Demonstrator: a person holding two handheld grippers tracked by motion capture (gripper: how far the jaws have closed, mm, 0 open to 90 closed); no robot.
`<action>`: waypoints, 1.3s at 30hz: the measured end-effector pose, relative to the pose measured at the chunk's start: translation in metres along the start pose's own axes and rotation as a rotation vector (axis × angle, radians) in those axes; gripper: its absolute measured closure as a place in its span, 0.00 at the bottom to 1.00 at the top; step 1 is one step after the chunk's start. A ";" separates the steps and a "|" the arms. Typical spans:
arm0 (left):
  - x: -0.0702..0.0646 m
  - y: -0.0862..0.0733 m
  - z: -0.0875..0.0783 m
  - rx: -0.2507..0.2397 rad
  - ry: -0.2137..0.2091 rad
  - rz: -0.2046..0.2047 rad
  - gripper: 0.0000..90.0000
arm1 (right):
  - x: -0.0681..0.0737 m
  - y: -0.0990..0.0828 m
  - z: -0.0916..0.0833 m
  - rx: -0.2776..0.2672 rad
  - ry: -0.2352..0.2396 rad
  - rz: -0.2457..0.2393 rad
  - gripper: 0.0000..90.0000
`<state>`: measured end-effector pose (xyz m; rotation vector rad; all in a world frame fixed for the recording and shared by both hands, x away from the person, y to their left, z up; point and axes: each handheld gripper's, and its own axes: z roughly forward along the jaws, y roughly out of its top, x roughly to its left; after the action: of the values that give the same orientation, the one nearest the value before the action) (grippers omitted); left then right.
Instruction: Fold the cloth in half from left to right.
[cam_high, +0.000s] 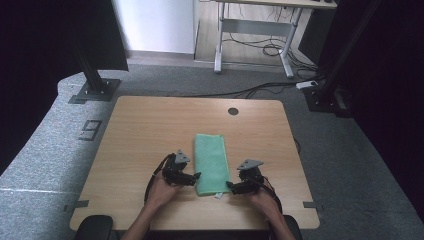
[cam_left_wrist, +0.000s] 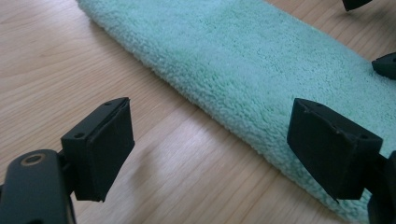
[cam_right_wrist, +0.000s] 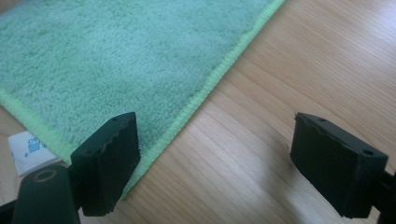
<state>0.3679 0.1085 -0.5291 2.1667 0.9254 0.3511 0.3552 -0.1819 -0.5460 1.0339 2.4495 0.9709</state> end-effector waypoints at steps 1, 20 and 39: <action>0.001 -0.001 -0.001 -0.001 0.000 0.000 0.16 | 0.001 0.001 0.001 -0.001 0.001 0.001 0.17; 0.024 -0.026 -0.028 -0.003 0.007 -0.027 0.16 | 0.014 0.009 0.009 -0.012 0.026 -0.017 0.17; 0.039 -0.044 -0.053 0.001 0.049 -0.023 0.07 | -0.019 -0.008 -0.022 -0.018 -0.022 0.041 0.05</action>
<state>0.3461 0.1847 -0.5257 2.1556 0.9771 0.3942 0.3530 -0.2101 -0.5352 1.0866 2.4062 0.9870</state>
